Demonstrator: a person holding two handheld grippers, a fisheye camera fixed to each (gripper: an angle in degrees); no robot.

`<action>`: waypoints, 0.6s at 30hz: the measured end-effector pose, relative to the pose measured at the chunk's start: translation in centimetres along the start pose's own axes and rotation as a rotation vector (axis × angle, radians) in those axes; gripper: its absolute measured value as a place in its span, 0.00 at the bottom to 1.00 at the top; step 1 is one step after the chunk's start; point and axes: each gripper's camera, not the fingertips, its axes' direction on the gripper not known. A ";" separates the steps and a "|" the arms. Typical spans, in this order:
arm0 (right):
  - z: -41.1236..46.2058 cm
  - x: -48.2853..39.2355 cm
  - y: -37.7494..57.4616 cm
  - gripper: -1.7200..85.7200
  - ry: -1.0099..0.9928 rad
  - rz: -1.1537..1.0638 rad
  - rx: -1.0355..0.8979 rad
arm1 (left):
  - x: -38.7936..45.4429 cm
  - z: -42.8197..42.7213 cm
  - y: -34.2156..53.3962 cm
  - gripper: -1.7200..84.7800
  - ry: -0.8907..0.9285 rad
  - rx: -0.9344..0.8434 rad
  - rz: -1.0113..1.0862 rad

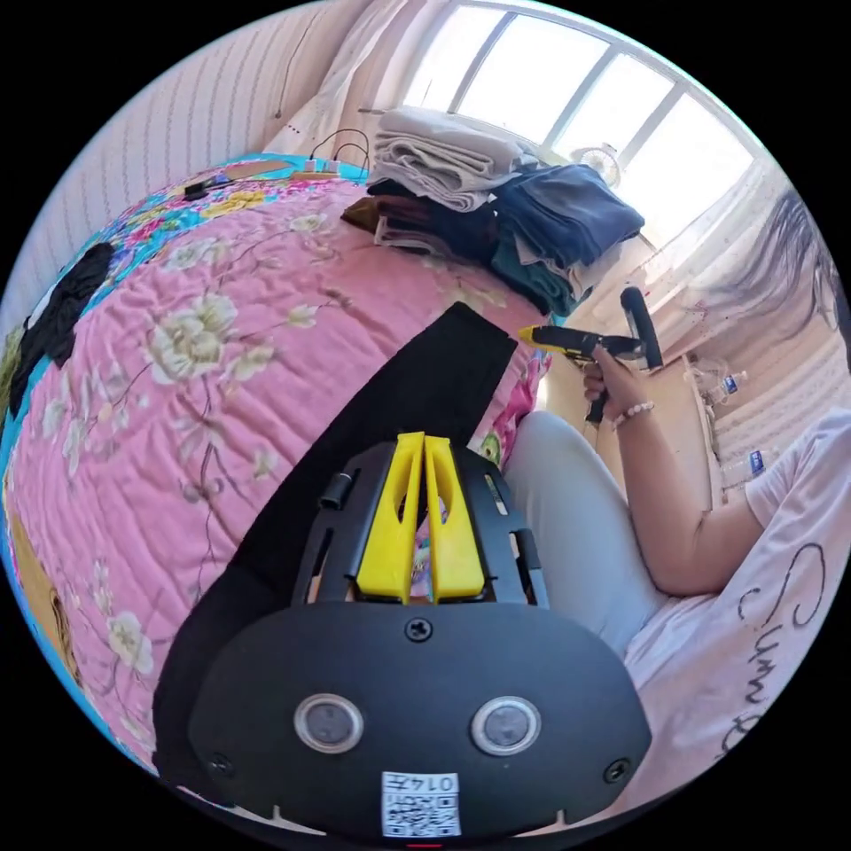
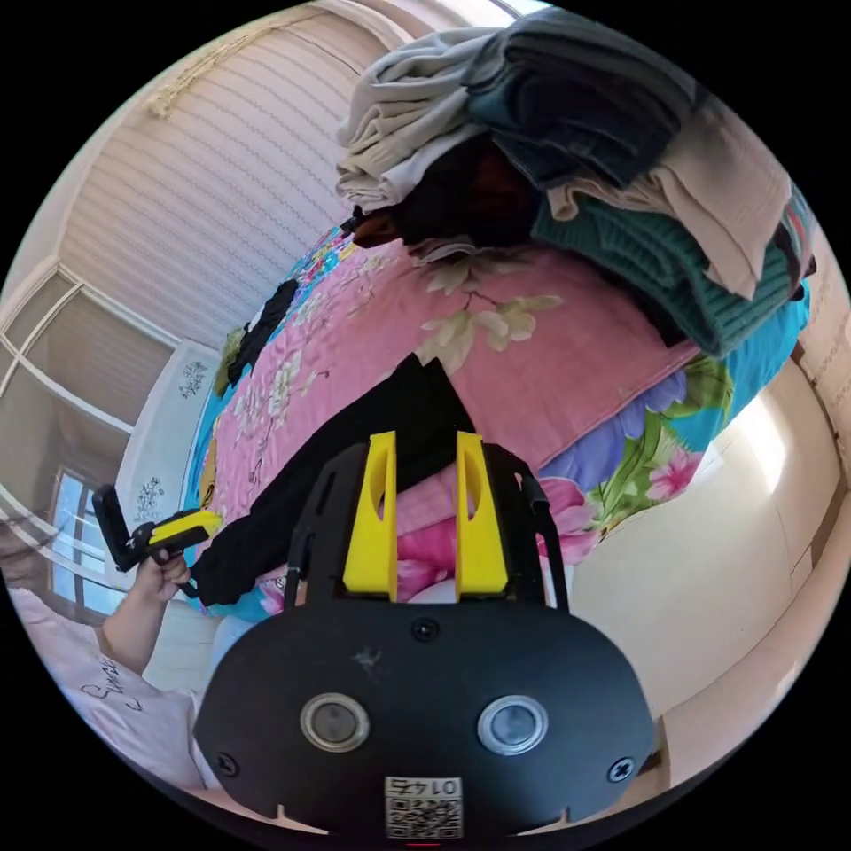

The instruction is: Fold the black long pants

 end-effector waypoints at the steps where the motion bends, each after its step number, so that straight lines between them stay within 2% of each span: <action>1: 0.3 1.8 -0.1 0.15 -0.032 0.012 -0.016 | 0.4 0.6 -1.5 0.01 -0.002 -0.003 0.026; 6: 0.9 7.1 -0.8 0.15 -0.015 0.041 -0.049 | 4.6 7.0 -13.9 0.01 -0.076 -0.070 0.205; 10: -0.6 9.5 -1.2 0.12 -0.042 -0.018 0.053 | 7.9 12.4 -20.3 0.02 -0.125 -0.123 0.312; 13: 0.3 11.0 -1.9 0.12 -0.119 -0.053 0.036 | 9.0 15.8 -23.1 0.02 -0.137 -0.178 0.327; 16: 2.0 12.6 -2.4 0.08 -0.047 -0.054 0.003 | 10.1 19.9 -26.0 0.02 -0.121 -0.247 0.311; 18: 1.6 13.7 -2.5 0.06 -0.074 -0.057 0.012 | 11.1 20.6 -27.0 0.03 -0.093 -0.242 0.314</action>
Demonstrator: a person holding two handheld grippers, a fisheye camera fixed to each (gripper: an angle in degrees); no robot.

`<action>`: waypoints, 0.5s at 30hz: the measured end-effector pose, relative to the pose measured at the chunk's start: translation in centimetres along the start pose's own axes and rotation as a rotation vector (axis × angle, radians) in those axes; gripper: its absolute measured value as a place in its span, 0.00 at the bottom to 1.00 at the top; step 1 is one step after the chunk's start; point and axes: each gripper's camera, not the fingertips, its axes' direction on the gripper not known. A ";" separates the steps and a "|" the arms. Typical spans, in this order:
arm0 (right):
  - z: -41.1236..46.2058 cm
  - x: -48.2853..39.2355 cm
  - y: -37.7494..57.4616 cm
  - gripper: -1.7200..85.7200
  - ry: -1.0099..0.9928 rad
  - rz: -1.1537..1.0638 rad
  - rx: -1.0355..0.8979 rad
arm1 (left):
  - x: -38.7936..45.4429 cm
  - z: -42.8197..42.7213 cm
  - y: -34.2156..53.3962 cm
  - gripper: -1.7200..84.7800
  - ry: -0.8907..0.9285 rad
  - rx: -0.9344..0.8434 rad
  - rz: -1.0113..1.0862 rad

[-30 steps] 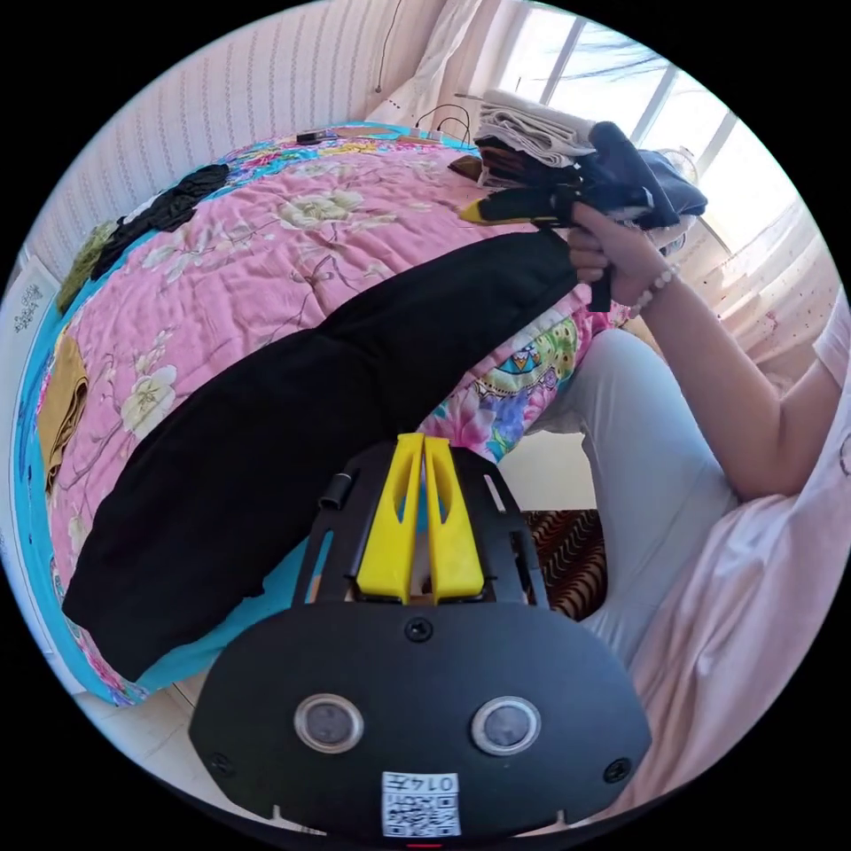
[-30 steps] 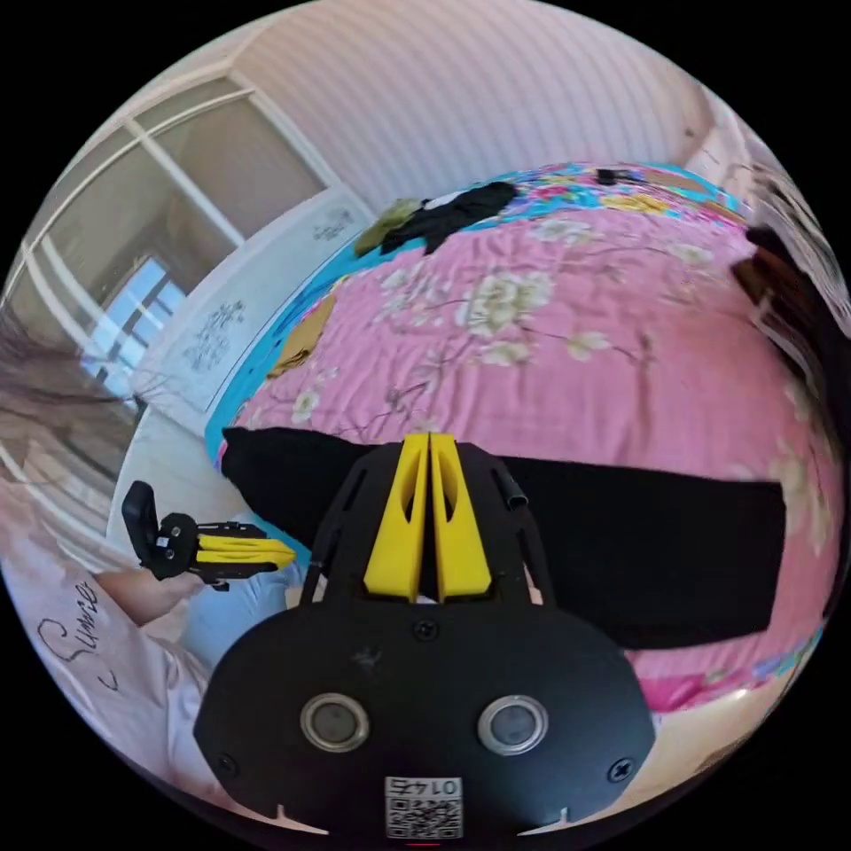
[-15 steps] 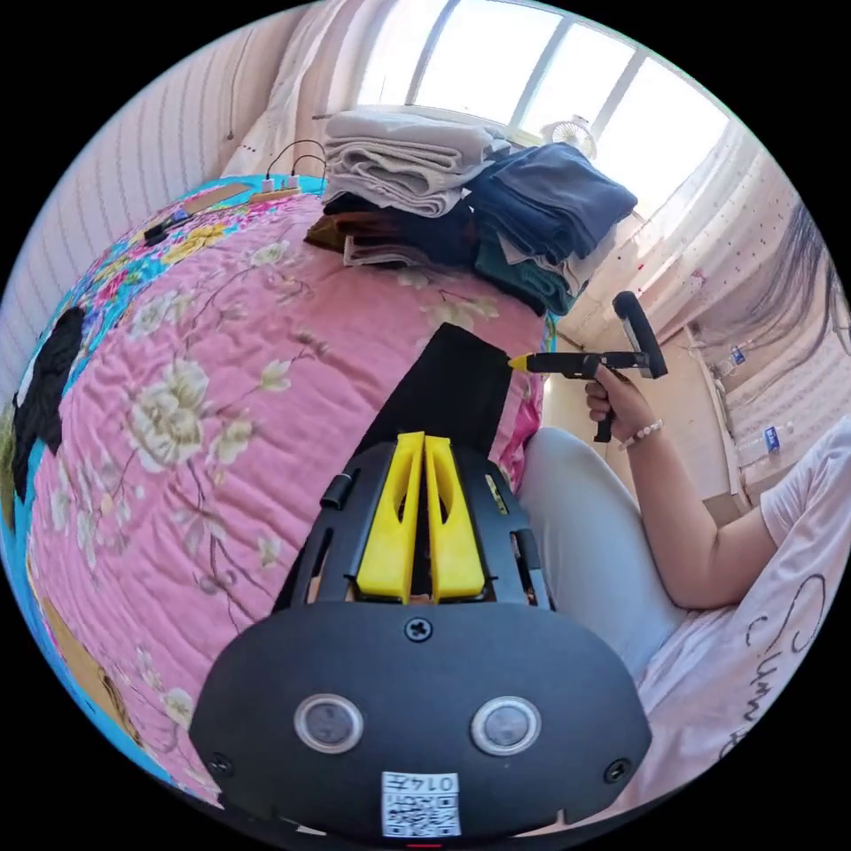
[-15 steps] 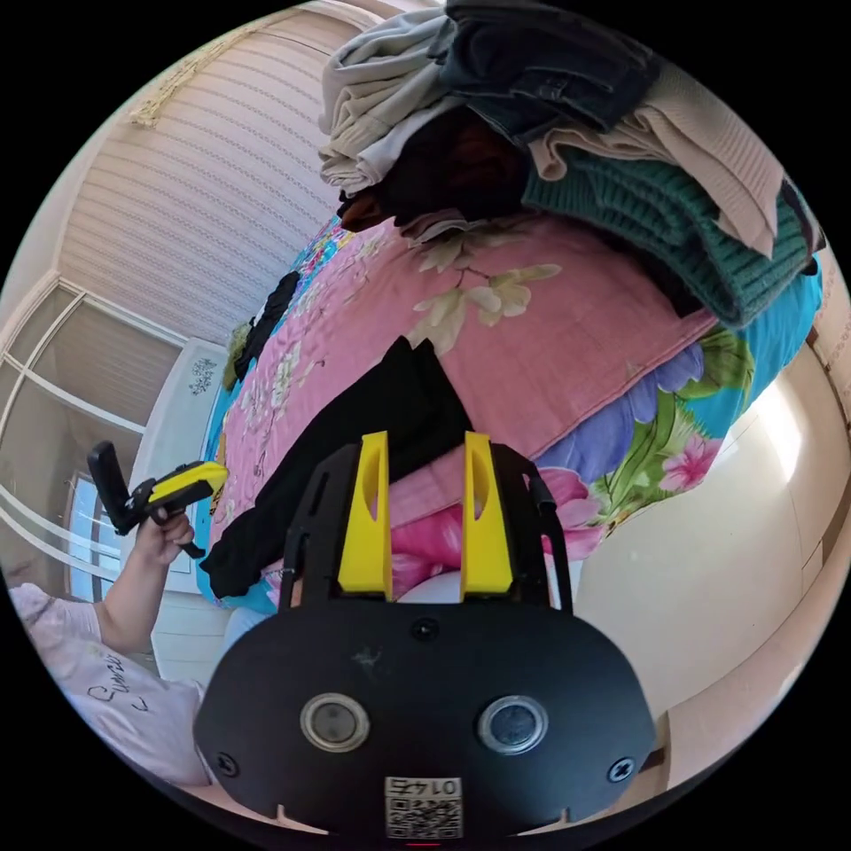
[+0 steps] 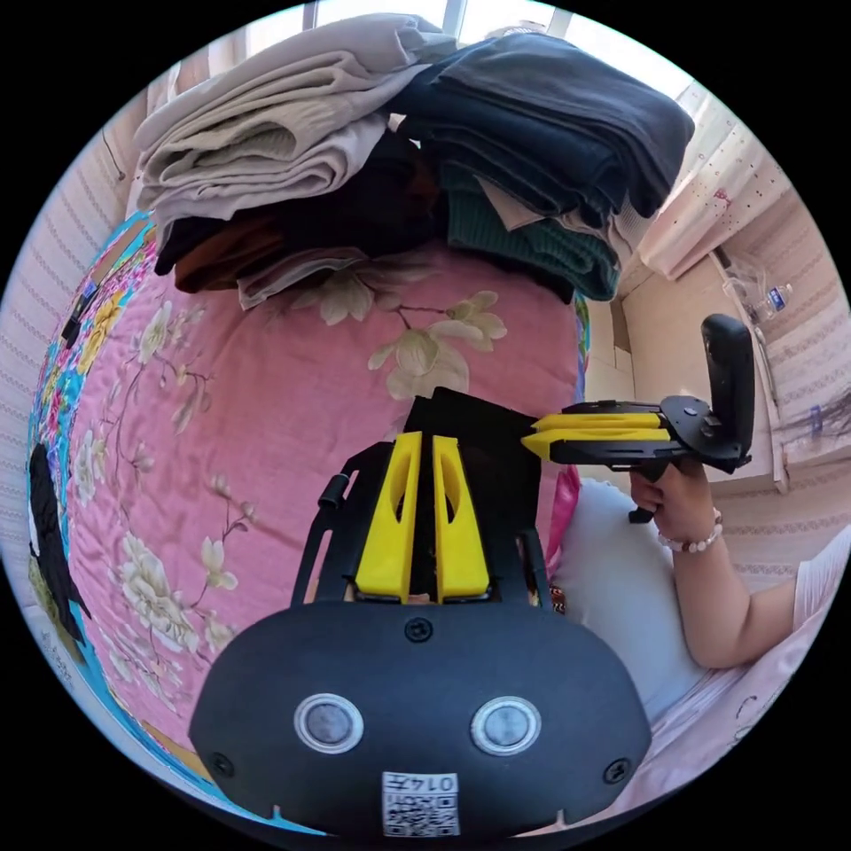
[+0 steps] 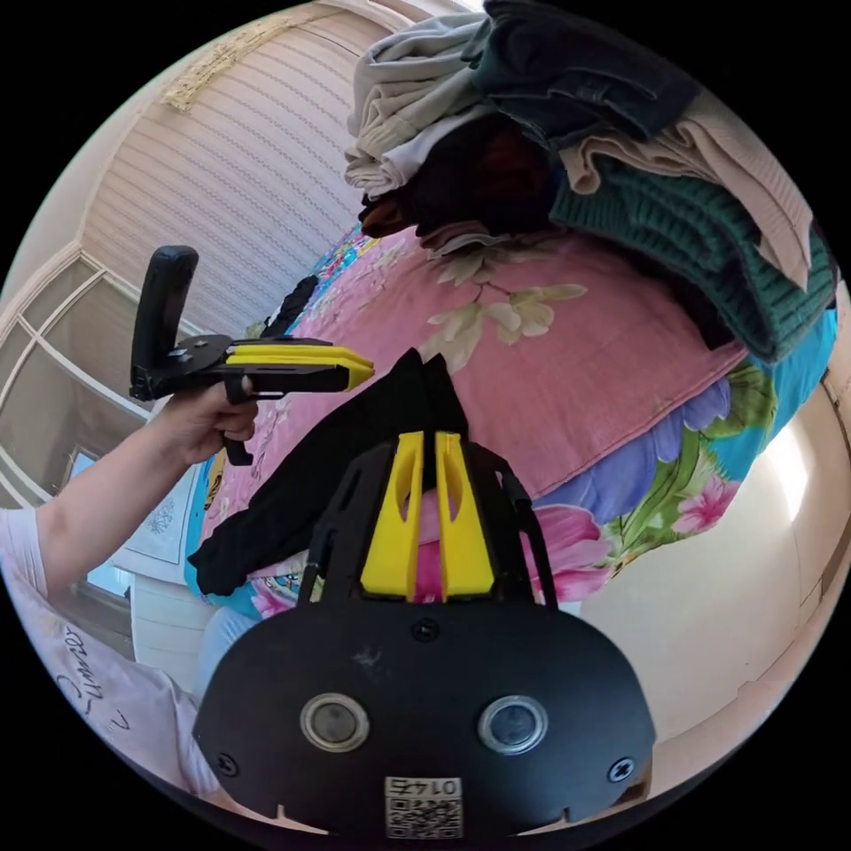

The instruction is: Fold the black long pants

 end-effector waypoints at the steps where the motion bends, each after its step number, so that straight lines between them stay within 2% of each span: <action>1: -0.8 1.0 0.0 0.05 -0.046 0.007 0.023 | 0.3 0.0 -0.4 0.03 0.006 0.008 0.004; 4: -2.3 3.8 0.2 0.04 -0.133 0.037 0.045 | 2.0 0.2 -2.5 0.04 -0.014 0.026 0.063; 9: -1.0 6.4 0.2 0.05 -0.106 0.072 -0.013 | 2.5 2.9 -4.7 0.07 -0.034 -0.055 0.076; 13: -2.8 7.5 0.4 0.10 -0.058 0.079 0.100 | 2.5 3.5 -6.0 0.09 -0.025 -0.047 0.065; 15: -2.4 8.3 0.4 0.12 -0.111 0.096 0.099 | 2.3 4.0 -6.7 0.10 -0.060 -0.056 0.079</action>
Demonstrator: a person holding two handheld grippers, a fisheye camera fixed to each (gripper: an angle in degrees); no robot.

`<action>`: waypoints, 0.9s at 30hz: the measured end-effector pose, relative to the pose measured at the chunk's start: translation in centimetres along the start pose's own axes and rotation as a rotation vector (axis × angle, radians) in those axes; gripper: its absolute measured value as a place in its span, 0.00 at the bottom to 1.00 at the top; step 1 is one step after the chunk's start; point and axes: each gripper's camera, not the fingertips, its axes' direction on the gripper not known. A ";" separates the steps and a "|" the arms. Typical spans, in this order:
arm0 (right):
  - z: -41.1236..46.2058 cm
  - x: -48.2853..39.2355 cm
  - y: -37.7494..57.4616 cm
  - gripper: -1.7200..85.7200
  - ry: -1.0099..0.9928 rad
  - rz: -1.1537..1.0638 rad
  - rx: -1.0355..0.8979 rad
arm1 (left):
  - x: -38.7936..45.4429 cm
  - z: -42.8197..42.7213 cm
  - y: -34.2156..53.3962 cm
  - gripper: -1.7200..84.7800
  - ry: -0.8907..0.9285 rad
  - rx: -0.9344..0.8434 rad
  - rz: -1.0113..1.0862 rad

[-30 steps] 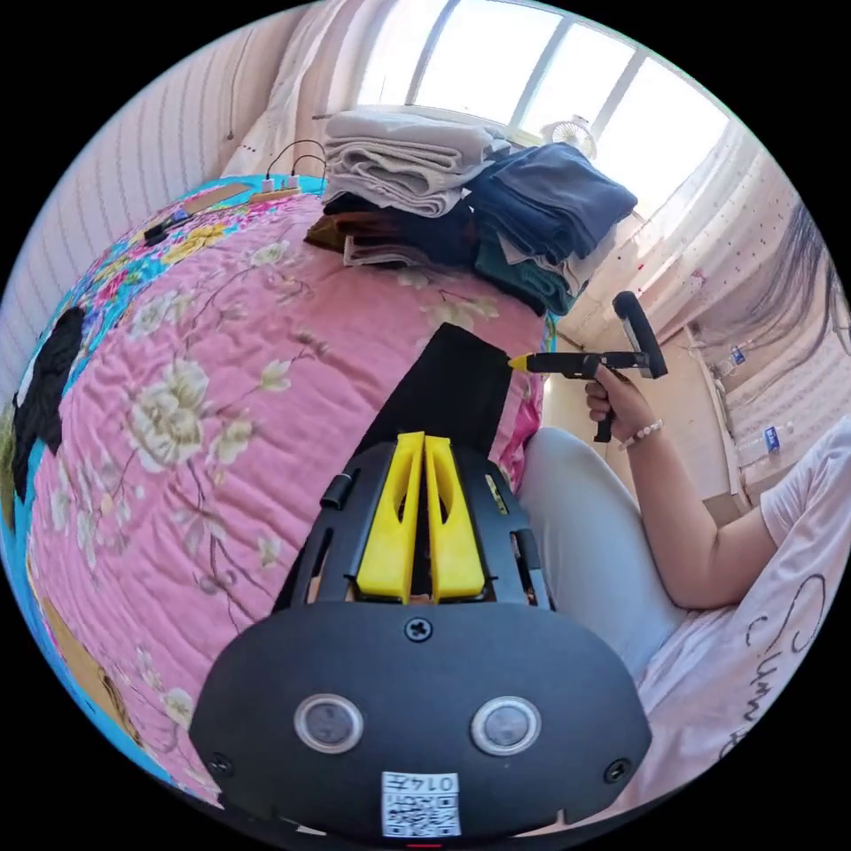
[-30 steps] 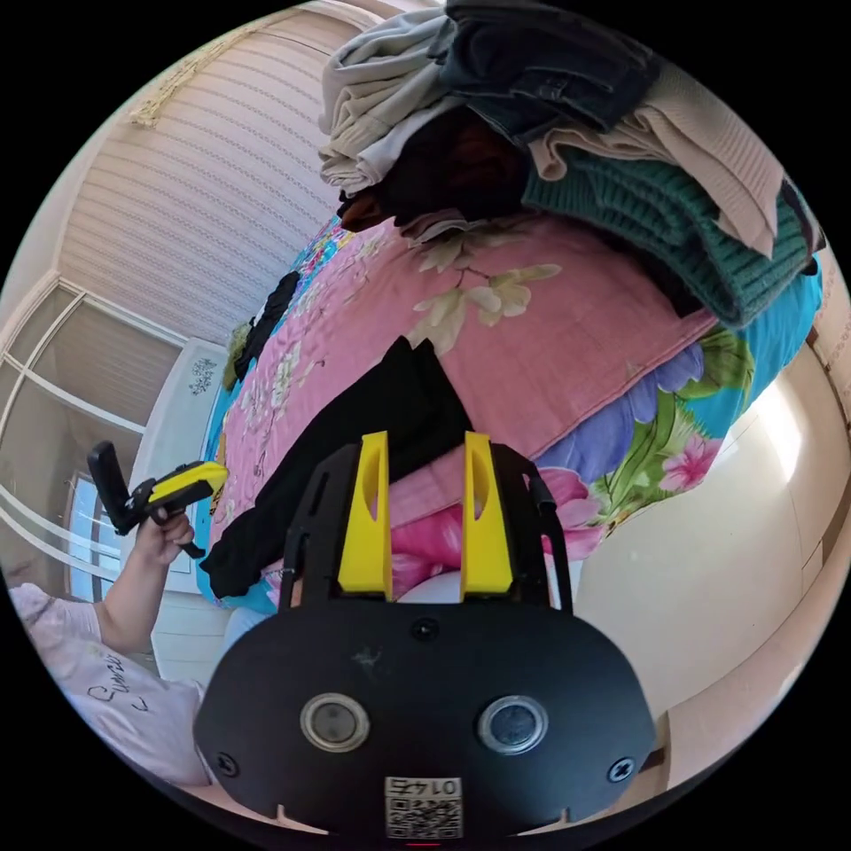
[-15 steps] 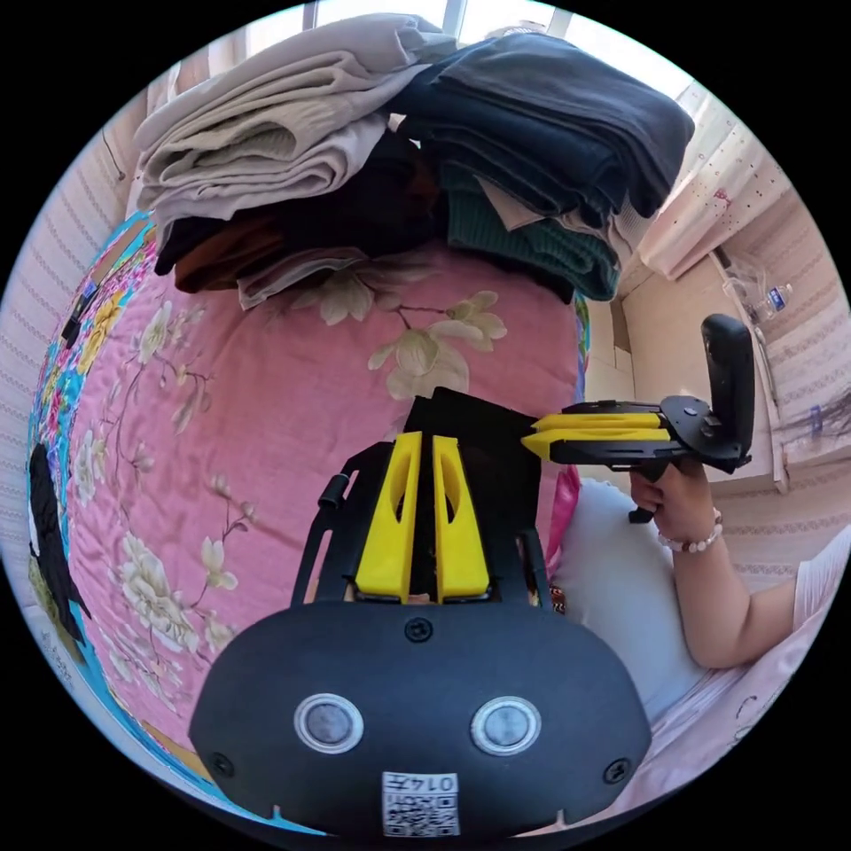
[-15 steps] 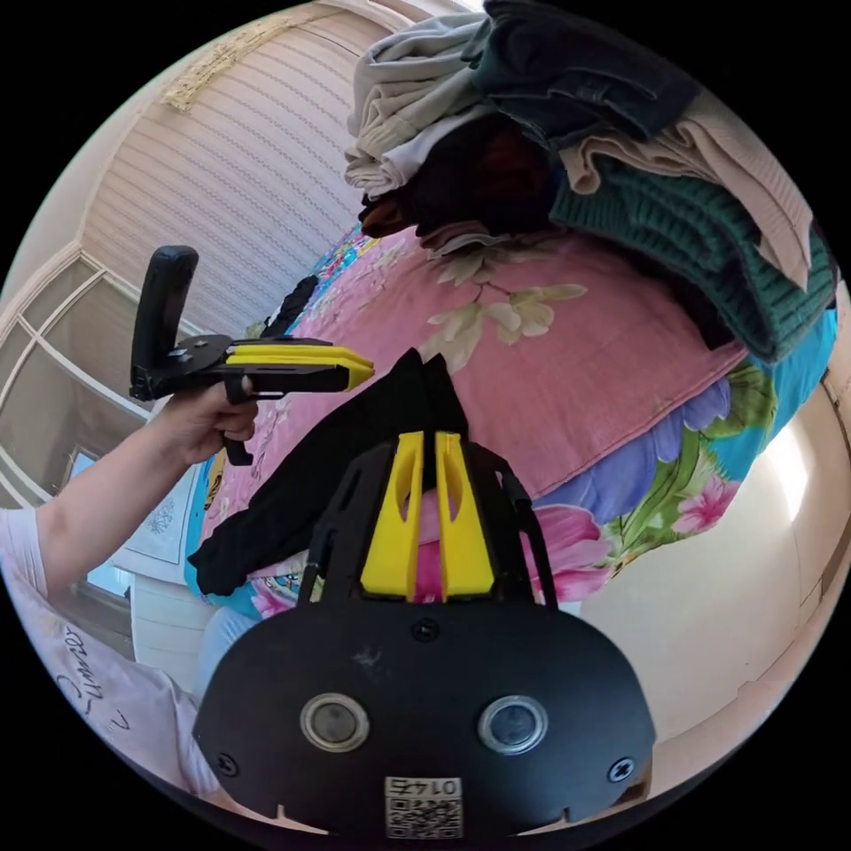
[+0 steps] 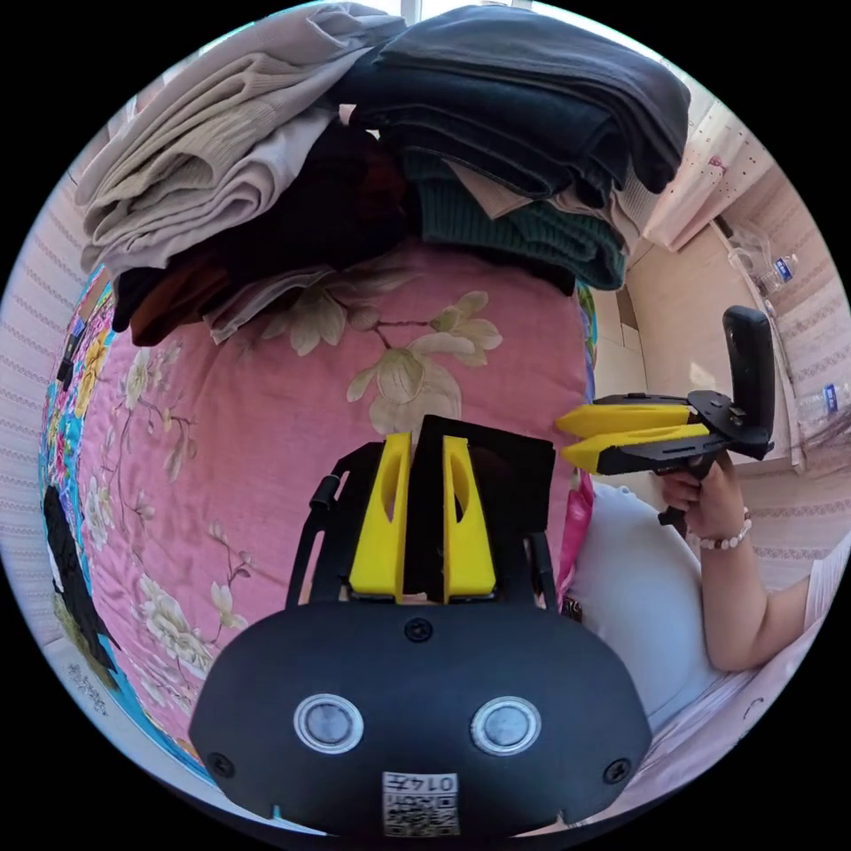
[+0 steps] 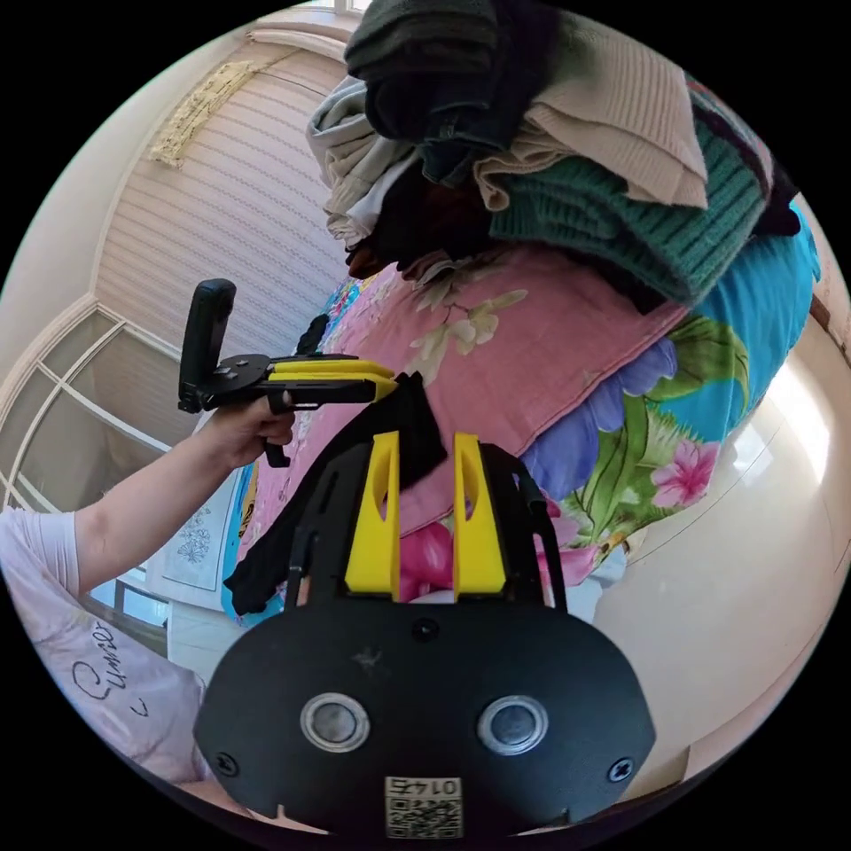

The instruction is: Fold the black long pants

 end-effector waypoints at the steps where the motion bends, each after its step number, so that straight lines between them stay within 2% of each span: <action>1: 0.9 0.5 -0.1 0.13 -0.036 0.010 -0.040 | -0.2 0.5 -0.3 0.11 -0.002 -0.015 0.006; 4: 2.7 0.4 -0.4 0.11 -0.036 -0.010 -0.094 | -0.9 1.8 -0.5 0.11 0.056 -0.038 -0.027; 7: 3.3 0.1 -0.4 0.07 -0.046 -0.056 -0.107 | -1.4 2.8 -0.5 0.06 0.154 -0.049 -0.033; 11: 2.8 1.9 0.4 0.05 -0.172 0.017 -0.039 | -2.0 3.0 -1.1 0.03 0.222 -0.117 -0.014; 14: 2.8 1.7 0.9 0.05 -0.176 0.015 -0.004 | -1.5 2.5 -1.3 0.02 0.181 -0.140 0.032; 18: 2.3 0.7 1.6 0.05 -0.113 0.006 0.076 | 0.5 1.1 -1.0 0.01 0.072 -0.081 0.118; 21: 1.1 0.9 3.1 0.05 -0.108 0.061 0.221 | 1.1 -0.4 -1.4 0.01 0.112 0.013 0.103; 25: -2.0 1.4 7.3 0.04 -0.187 0.117 0.603 | 2.6 -4.0 -2.4 0.01 0.262 0.172 0.145; 27: -2.7 1.3 8.6 0.04 -0.250 0.132 0.703 | 3.1 -5.5 -2.0 0.01 0.269 0.178 0.195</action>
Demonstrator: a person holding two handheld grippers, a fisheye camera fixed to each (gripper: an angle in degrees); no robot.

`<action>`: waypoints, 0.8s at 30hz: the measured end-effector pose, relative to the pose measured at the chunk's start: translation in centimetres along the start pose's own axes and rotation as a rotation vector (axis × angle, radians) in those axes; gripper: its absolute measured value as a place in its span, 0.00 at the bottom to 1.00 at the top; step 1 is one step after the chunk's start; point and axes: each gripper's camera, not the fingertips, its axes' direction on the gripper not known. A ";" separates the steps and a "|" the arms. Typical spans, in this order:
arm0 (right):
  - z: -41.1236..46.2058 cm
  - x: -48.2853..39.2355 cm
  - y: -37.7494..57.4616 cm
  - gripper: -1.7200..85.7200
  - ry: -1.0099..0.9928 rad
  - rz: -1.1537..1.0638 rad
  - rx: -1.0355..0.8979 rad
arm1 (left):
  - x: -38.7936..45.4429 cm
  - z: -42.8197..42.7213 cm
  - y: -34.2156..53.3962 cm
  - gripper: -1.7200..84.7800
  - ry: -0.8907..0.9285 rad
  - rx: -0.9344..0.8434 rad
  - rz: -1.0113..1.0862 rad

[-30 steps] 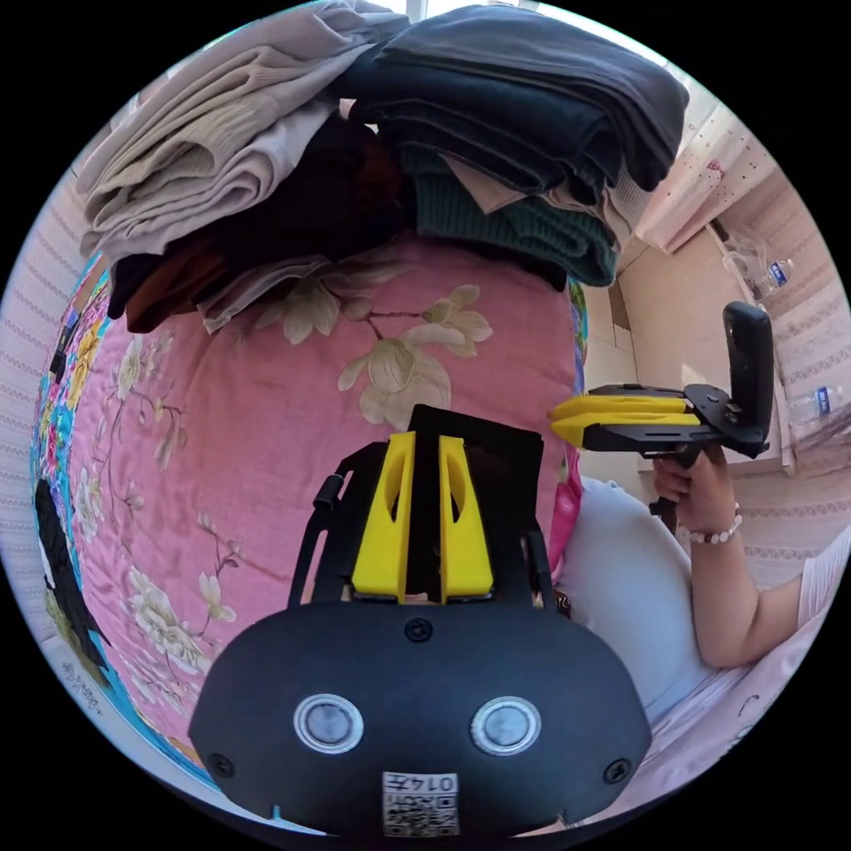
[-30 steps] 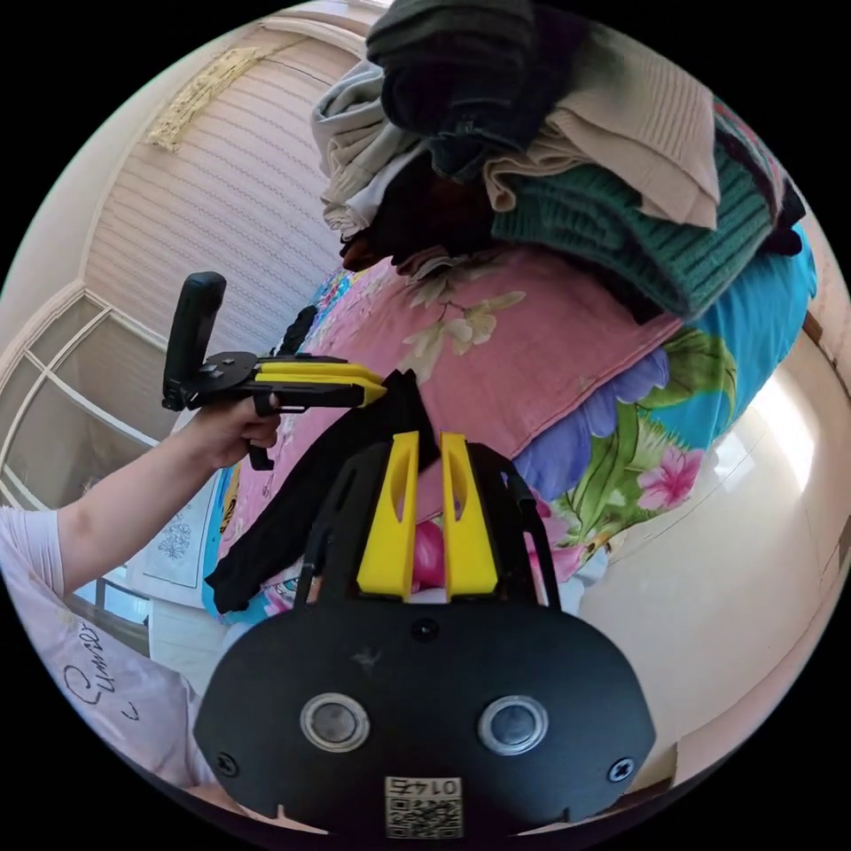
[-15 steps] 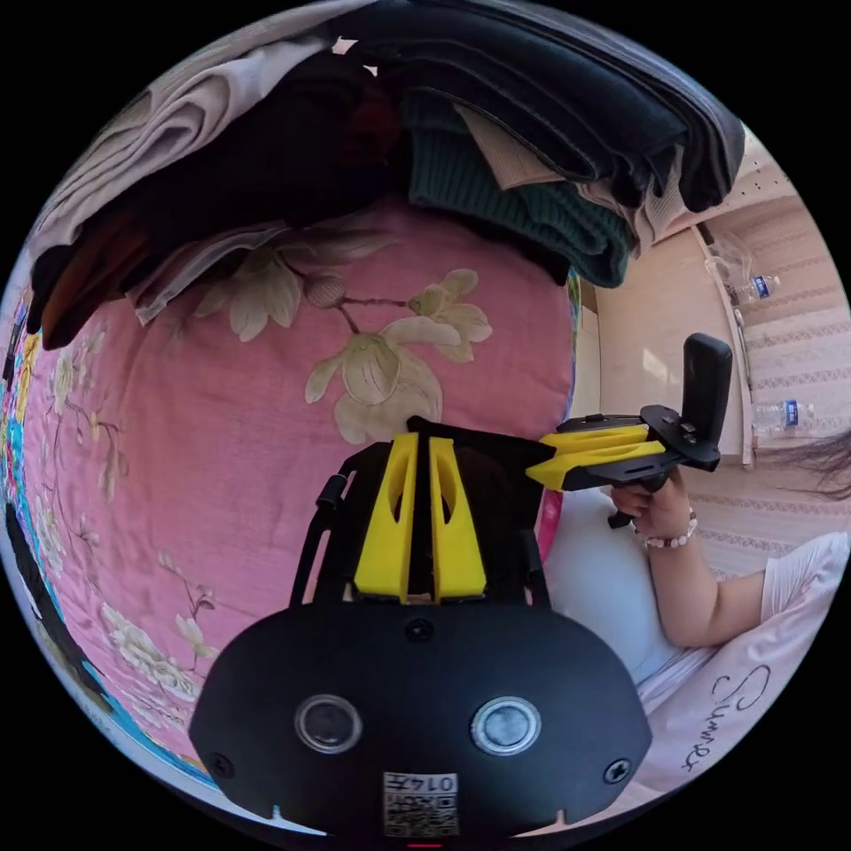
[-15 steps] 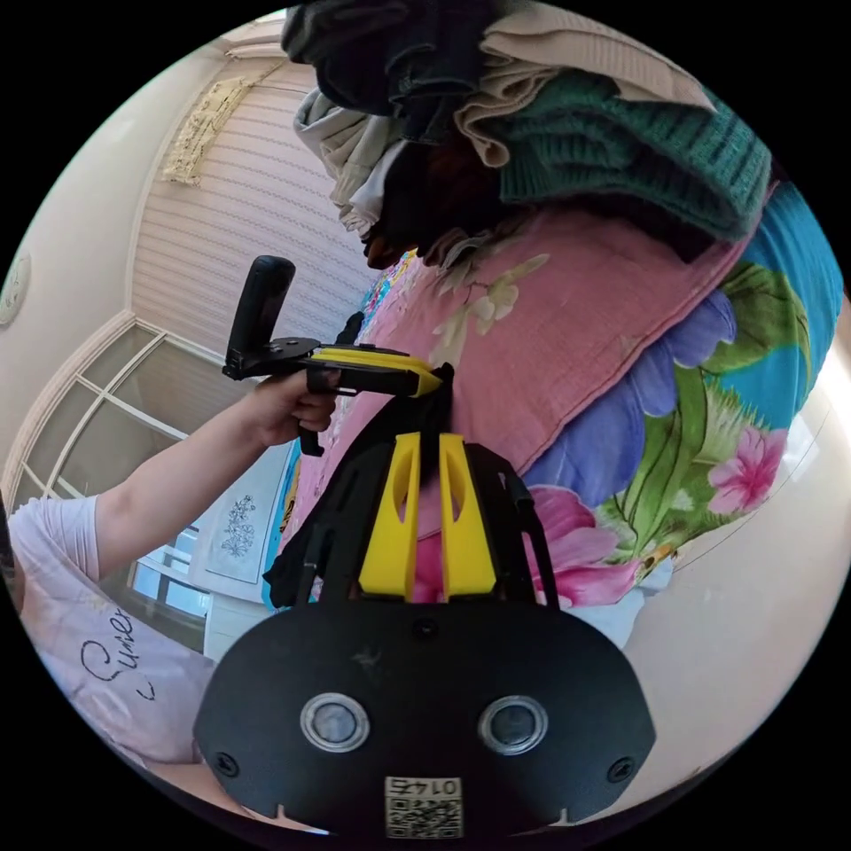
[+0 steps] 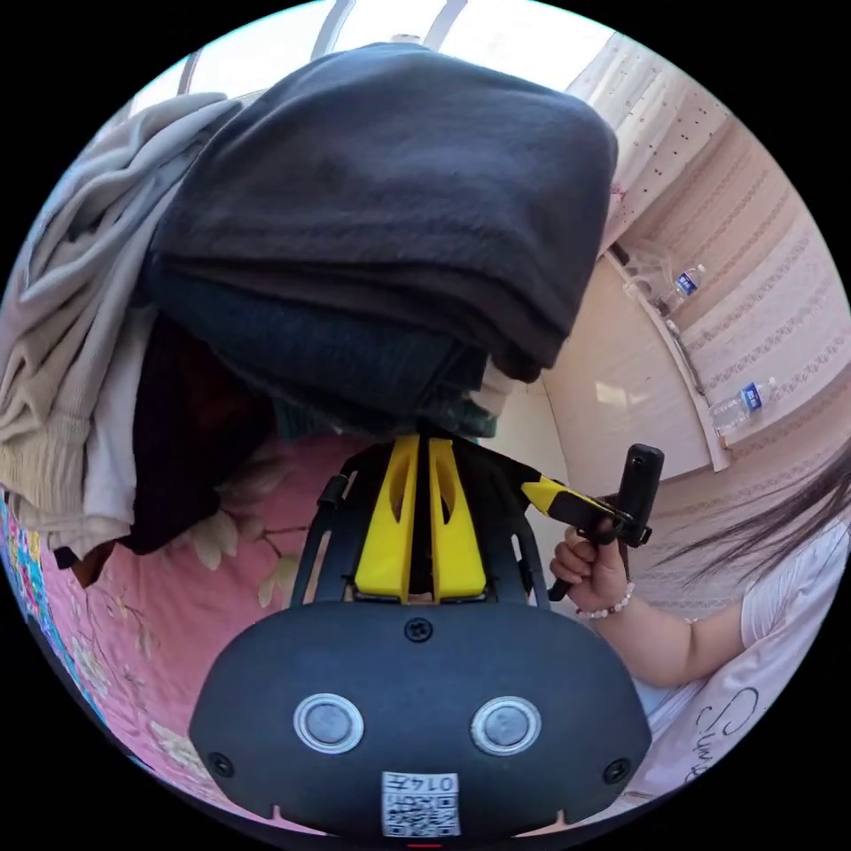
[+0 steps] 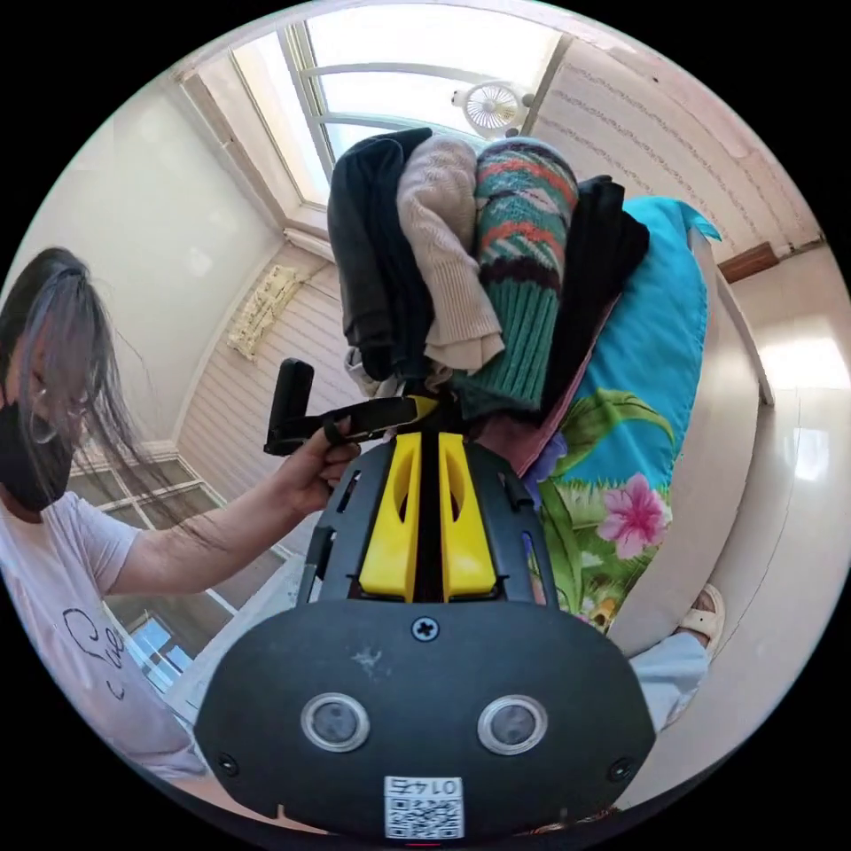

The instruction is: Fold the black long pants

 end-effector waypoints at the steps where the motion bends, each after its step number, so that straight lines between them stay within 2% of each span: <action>1: -0.2 -0.1 0.4 0.04 -0.064 0.020 0.022 | 0.2 -0.5 0.3 0.01 -0.002 -0.005 0.010; 6: 2.6 -3.3 2.4 0.04 -0.332 -0.036 -0.071 | -0.7 -8.2 10.4 0.01 0.020 0.149 -0.089; 11: 9.3 -13.0 6.0 0.04 -0.697 -0.253 -0.455 | 0.8 -18.0 26.4 0.01 -0.037 0.314 -0.251; 14: 13.2 -19.5 9.8 0.04 -0.815 -0.332 -0.629 | 2.6 -23.9 38.1 0.01 -0.103 0.388 -0.414; 16: 15.6 -23.5 12.5 0.04 -0.877 -0.358 -0.707 | 4.7 -28.0 47.8 0.01 -0.123 0.449 -0.554; 19: 19.7 -31.0 18.9 0.04 -0.972 -0.414 -0.901 | 7.4 -31.4 57.0 0.01 -0.191 0.499 -0.666; 21: 22.1 -35.4 23.5 0.05 -0.976 -0.416 -1.030 | 10.1 -33.7 66.0 0.01 -0.285 0.537 -0.780; 24: 25.5 -41.6 31.3 0.05 -0.937 -0.335 -1.180 | 12.8 -35.7 76.6 0.01 -0.326 0.618 -0.913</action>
